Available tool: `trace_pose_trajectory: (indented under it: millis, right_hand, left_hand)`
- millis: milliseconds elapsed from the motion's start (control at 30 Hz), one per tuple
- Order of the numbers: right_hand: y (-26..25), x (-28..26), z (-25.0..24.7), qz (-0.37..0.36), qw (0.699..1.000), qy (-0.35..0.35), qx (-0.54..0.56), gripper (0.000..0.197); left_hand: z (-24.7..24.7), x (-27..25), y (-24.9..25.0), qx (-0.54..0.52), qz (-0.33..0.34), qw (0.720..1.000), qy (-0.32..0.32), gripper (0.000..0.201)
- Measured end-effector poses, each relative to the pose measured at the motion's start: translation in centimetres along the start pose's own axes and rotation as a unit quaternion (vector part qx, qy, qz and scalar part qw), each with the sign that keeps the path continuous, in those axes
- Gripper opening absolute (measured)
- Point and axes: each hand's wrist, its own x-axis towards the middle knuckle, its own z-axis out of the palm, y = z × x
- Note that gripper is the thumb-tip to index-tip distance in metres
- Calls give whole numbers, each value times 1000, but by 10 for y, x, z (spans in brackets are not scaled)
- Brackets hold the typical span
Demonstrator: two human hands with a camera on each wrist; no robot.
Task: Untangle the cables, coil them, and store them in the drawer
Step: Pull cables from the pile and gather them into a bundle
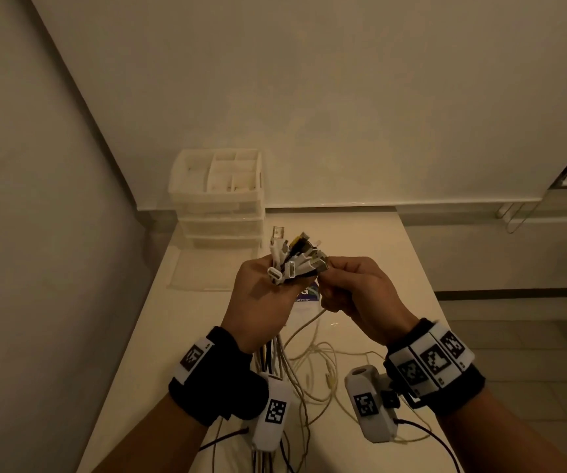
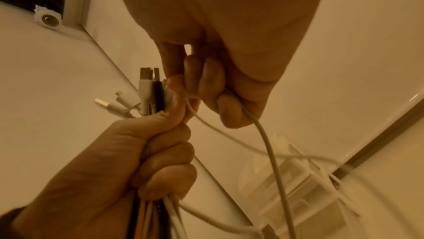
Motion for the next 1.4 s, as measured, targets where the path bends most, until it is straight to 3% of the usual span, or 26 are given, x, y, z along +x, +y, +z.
trace_pose_trajectory:
  millis: [167, 233, 300, 433, 500, 567, 633, 733, 867, 967, 1067, 1200, 1333, 1400]
  right_hand:
    - [-1, 1, -5, -26, 994, -28, -101, 27]
    - [5, 3, -10, -20, 992, -8, -126, 28]
    - [14, 1, -18, 1, 990, 11, -142, 35]
    - [33, -5, -29, 32, 982, 55, -180, 33]
    - [36, -3, -26, 24, 974, 93, -205, 33]
    - [34, 2, -23, 8, 961, 115, -252, 33]
    - [29, 6, -17, -9, 947, 110, -301, 33]
    - [15, 10, -6, -48, 967, 93, -233, 32]
    - [-6, 14, 5, -103, 979, 70, -159, 30]
    - [-9, 11, 2, -97, 979, 30, -174, 29]
    - [-3, 8, -3, -83, 977, 22, -198, 27]
    - [6, 12, -7, -74, 981, 21, -180, 29]
    - [32, 12, -21, -13, 984, 50, -172, 39]
    - [46, 6, -31, 9, 985, 59, -163, 38]
  left_hand:
    - [-15, 10, -1, 63, 44, 994, 84, 19]
    - [-32, 17, -4, 54, 14, 990, 127, 5]
    - [-52, 23, -9, 24, -31, 985, 167, 19]
    - [-78, 25, -17, -20, -66, 963, 259, 24]
    - [-75, 21, -18, -43, -70, 964, 254, 21]
    - [-69, 16, -16, -34, -64, 973, 220, 39]
    - [-58, 9, -8, 11, -46, 985, 167, 36]
    - [-28, 1, 13, 42, -32, 995, 83, 3]
    - [-8, 1, 14, 42, -40, 998, 5, 7]
    - [-11, 4, 11, 57, -29, 998, 31, 12]
    - [-18, 11, 6, 81, 0, 993, 82, 29]
    - [-28, 19, 1, 122, 19, 984, 130, 30]
    - [-56, 30, -3, 77, 18, 965, 250, 12]
    - [-69, 30, -5, 97, 36, 959, 262, 10]
